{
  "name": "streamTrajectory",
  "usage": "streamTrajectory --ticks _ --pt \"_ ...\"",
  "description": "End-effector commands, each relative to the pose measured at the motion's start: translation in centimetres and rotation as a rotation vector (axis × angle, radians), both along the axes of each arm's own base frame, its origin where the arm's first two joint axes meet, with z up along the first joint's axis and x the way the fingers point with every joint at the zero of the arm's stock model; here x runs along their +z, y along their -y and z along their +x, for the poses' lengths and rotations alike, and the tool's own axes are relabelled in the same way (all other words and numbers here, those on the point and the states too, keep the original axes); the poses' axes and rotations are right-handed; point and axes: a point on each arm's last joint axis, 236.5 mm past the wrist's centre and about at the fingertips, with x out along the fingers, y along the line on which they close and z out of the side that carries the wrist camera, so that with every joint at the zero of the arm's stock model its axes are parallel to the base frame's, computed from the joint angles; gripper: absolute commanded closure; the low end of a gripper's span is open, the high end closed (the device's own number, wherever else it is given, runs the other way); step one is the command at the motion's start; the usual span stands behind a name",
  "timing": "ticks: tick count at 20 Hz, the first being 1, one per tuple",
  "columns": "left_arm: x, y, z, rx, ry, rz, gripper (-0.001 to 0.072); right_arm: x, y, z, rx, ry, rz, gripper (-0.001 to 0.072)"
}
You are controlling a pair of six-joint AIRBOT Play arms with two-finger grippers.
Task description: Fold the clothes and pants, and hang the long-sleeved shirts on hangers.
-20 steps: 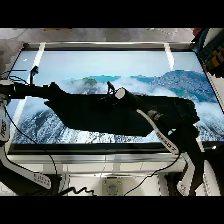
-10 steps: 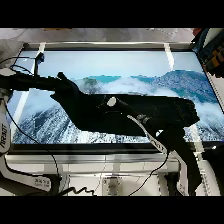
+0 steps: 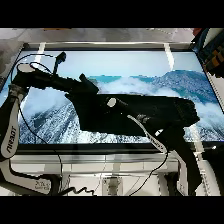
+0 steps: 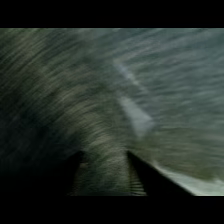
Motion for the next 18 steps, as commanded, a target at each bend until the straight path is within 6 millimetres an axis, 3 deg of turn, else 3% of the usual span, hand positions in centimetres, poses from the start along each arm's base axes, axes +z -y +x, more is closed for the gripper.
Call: streamTrajectory --ticks 1,3,5,9,11,14,15,17,18 --pt "0.1 1.0 -0.4 -0.007 -0.018 0.002 0.0692 -2.0 6.0 -0.5 0.055 -0.074 -0.19 0.0362" --pt "0.1 1.3 -0.4 -0.009 -0.024 0.002 0.0692 -1.6 11.4 1.2 0.019 -0.046 -0.325 0.0372" --pt "0.0 2.4 -0.4 -0.008 -0.014 0.004 0.0692 0.1 16.9 3.7 -0.075 -0.014 -0.392 0.0373" --pt "-1.1 6.9 0.7 0.017 0.037 0.016 0.0692 4.4 29.2 6.4 -0.261 0.04 -0.492 0.0373" --pt "-2.8 9.3 0.2 -0.008 0.021 0.029 0.0692 7.5 33.3 6.9 -0.335 0.086 -0.483 0.0402" --pt "-6.4 14.4 -2.0 -0.073 -0.052 0.051 0.0689 12.8 37.0 7.7 -0.388 0.204 -0.469 0.0402" --pt "-7.6 17.0 -3.3 -0.108 -0.072 0.046 0.0611 14.3 37.8 7.7 -0.399 0.24 -0.466 0.0402" --pt "-9.6 21.9 -7.3 -0.199 -0.112 0.033 0.0042 17.0 39.1 7.6 -0.401 0.311 -0.47 0.0402" --pt "-10.5 23.6 -8.9 -0.226 -0.115 0.044 -0.0013 17.7 39.4 7.2 -0.391 0.327 -0.472 0.0402"
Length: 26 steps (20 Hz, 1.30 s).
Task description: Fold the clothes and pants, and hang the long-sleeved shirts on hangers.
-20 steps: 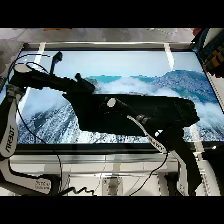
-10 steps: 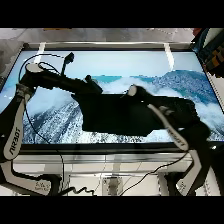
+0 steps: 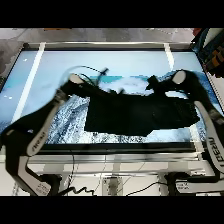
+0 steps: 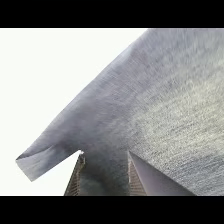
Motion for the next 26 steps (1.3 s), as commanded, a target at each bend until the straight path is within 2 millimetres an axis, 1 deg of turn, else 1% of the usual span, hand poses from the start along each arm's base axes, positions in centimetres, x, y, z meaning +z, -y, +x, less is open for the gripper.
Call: streamTrajectory --ticks 1,2,4,5,6,8,9,10,11,12,14,15,16,18,20,23,26 --pt "-3.4 6.8 -5.1 -0.084 -0.021 0.017 -0.0013 3.6 2.6 -1.0 0.036 0.078 -0.047 0.0402" --pt "-3.3 7.5 -5.5 -0.085 -0.01 0.014 -0.0013 3.7 2.5 -1.5 0.066 0.074 -0.061 0.0402" --pt "-1.8 8.2 -5.5 -0.081 0.002 -0.017 -0.0013 3.5 2.4 -2.2 0.09 0.052 -0.067 0.0402" --pt "-0.8 8.1 -4.8 -0.062 0.004 -0.038 -0.0013 3.5 2.4 -2.3 0.1 0.051 -0.071 0.0402" --pt "0.8 7.7 -4.0 -0.035 0.002 -0.074 -0.0013 3.5 2.4 -2.3 0.11 0.052 -0.076 0.0402" --pt "3.0 6.2 -2.3 0.005 0.036 -0.097 -0.0003 3.4 2.4 -2.5 0.125 0.049 -0.082 0.0402" --pt "3.7 4.8 -1.4 0.016 0.072 -0.084 0.0017 3.3 2.4 -2.7 0.133 0.043 -0.085 0.0402" --pt "3.9 3.2 -0.3 0.037 0.115 -0.049 0.0065 3.2 2.3 -2.8 0.145 0.039 -0.089 0.0402" --pt "3.8 1.3 1.1 0.071 0.148 0.004 0.0088 3.2 2.3 -2.9 0.152 0.036 -0.091 0.0402" --pt "3.1 -0.5 2.2 0.101 0.162 0.067 0.0121 3.2 2.3 -3.0 0.154 0.034 -0.091 0.0402" --pt "-0.1 -4.4 3.4 0.139 0.136 0.248 0.0169 3.2 2.1 -3.0 0.156 0.034 -0.089 0.0401" --pt "-1.8 -6.0 3.6 0.147 0.121 0.334 0.0169 3.2 2.0 -3.1 0.157 0.032 -0.084 0.0401" --pt "-3.0 -6.9 3.8 0.156 0.112 0.389 0.0169 3.2 2.0 -3.1 0.161 0.031 -0.084 0.0402" --pt "-4.6 -7.4 4.0 0.168 0.089 0.433 0.0219 3.0 2.0 -3.5 0.175 0.015 -0.087 0.0402" --pt "-6.4 -7.6 4.2 0.185 0.032 0.454 0.0219 2.8 1.9 -3.9 0.194 0.004 -0.093 0.0402" --pt "-9.8 -7.9 3.8 0.17 -0.052 0.487 0.0217 2.7 1.9 -4.1 0.199 -0.006 -0.092 0.0401" --pt "-12.1 -8.0 3.5 0.158 -0.091 0.508 0.0214 2.7 1.9 -4.1 0.199 -0.004 -0.093 0.0402"
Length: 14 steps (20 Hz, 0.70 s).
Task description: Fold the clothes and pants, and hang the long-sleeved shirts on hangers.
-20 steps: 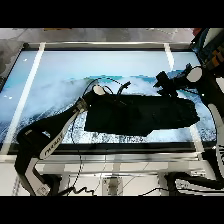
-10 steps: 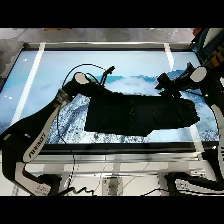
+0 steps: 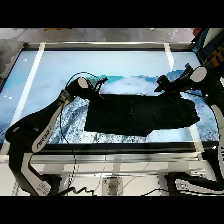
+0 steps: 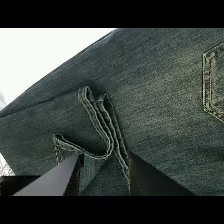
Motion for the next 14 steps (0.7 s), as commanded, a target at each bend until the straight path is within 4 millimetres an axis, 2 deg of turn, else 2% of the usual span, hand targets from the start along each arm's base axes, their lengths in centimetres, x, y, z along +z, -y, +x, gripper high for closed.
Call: streamTrajectory --ticks 1,4,8,14 --pt "-2.9 -0.6 -0.4 0.005 -0.062 0.036 0.0213 0.0 -0.1 -0.1 0.007 -0.003 -0.001 0.0402" --pt "-3.5 -0.5 -0.5 -0.029 -0.05 0.027 0.0213 0.0 -0.1 -0.1 0.019 0.003 -0.006 0.0402" --pt "-4.1 -1.4 0.2 -0.009 -0.06 0.021 0.0213 0.1 -0.2 0.0 0.018 0.008 -0.001 0.0402" --pt "-3.8 -1.5 1.3 0.027 -0.058 -0.031 0.0213 0.4 -0.6 0.4 0.017 0.027 0.018 0.0402"
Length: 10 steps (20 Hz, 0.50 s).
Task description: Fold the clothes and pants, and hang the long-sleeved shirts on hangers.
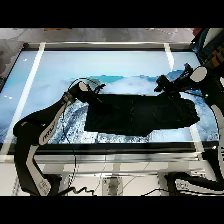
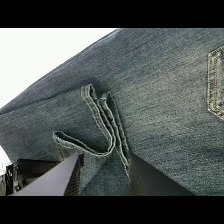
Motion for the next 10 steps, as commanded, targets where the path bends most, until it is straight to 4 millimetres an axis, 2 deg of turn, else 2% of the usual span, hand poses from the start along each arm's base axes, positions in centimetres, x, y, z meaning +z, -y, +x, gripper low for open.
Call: streamTrajectory --ticks 1,7,10 --pt "0.2 0.0 0.8 0.022 0.014 -0.03 0.0213 0.2 -0.2 0.3 0.0 0.017 0.007 0.0402" --pt "0.3 -0.1 0.6 0.018 0.003 -0.034 0.0213 0.2 -0.2 0.3 0.003 0.018 0.005 0.0402" --pt "0.7 1.0 0.2 0.021 -0.026 -0.084 0.0213 0.2 -0.2 0.3 0.003 0.018 0.006 0.0402"
